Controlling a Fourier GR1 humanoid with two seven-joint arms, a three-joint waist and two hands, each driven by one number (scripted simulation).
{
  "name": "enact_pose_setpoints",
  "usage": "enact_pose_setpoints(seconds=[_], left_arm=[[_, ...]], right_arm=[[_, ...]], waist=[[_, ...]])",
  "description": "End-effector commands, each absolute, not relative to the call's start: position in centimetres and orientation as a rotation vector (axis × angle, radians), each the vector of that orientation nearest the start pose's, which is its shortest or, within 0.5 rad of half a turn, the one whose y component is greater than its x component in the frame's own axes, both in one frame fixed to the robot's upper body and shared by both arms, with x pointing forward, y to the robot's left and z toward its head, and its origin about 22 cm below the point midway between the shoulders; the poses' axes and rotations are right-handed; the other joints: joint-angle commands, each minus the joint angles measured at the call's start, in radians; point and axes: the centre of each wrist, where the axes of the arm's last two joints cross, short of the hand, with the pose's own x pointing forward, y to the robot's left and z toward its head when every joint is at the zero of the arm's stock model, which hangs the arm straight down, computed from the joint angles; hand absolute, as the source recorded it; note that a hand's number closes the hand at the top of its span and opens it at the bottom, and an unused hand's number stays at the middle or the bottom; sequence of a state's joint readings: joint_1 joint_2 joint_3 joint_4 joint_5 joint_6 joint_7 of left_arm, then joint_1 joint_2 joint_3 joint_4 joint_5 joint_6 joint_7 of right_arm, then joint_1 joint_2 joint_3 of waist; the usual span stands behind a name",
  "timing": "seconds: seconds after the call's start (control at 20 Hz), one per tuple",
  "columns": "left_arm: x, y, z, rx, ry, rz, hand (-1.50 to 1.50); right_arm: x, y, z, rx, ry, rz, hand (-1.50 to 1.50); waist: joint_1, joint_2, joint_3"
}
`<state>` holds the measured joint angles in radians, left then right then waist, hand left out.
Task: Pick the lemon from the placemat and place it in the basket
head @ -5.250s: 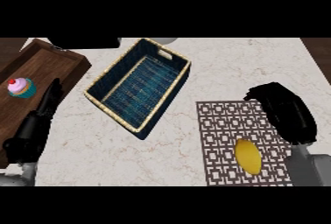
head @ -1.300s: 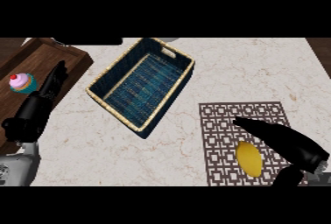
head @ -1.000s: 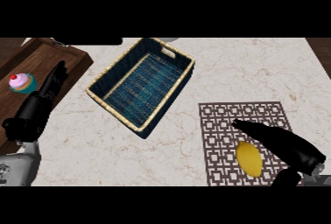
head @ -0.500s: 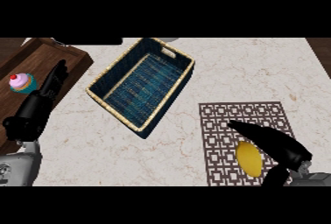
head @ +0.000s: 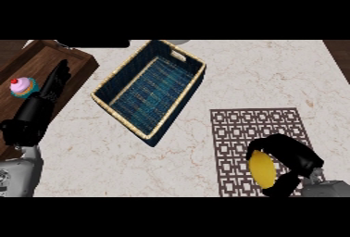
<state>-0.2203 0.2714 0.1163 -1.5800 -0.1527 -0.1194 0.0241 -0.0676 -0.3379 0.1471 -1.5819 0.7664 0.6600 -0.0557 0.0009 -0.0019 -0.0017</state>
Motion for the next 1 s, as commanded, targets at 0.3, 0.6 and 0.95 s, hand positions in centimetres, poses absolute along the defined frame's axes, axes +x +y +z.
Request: enact_pose_setpoints(seconds=[0.3,0.6,0.95], left_arm=[[29.9,28.4,8.1,0.291,-1.721,-0.356,0.0],[28.7,30.3,7.9,0.332,-1.705,-0.353,0.0],[28.2,29.7,6.9,0.311,-1.702,-0.353,0.0]], right_arm=[[27.1,-23.8,1.1,-0.323,-1.237,1.439,1.5],[25.8,-27.5,2.5,-0.874,-0.802,1.07,1.5],[25.6,-23.6,10.0,-1.232,-0.808,0.704,1.5]], waist=[[0.0,0.002,0.002],[-0.038,-0.006,-0.004],[-0.018,-0.006,-0.001]])
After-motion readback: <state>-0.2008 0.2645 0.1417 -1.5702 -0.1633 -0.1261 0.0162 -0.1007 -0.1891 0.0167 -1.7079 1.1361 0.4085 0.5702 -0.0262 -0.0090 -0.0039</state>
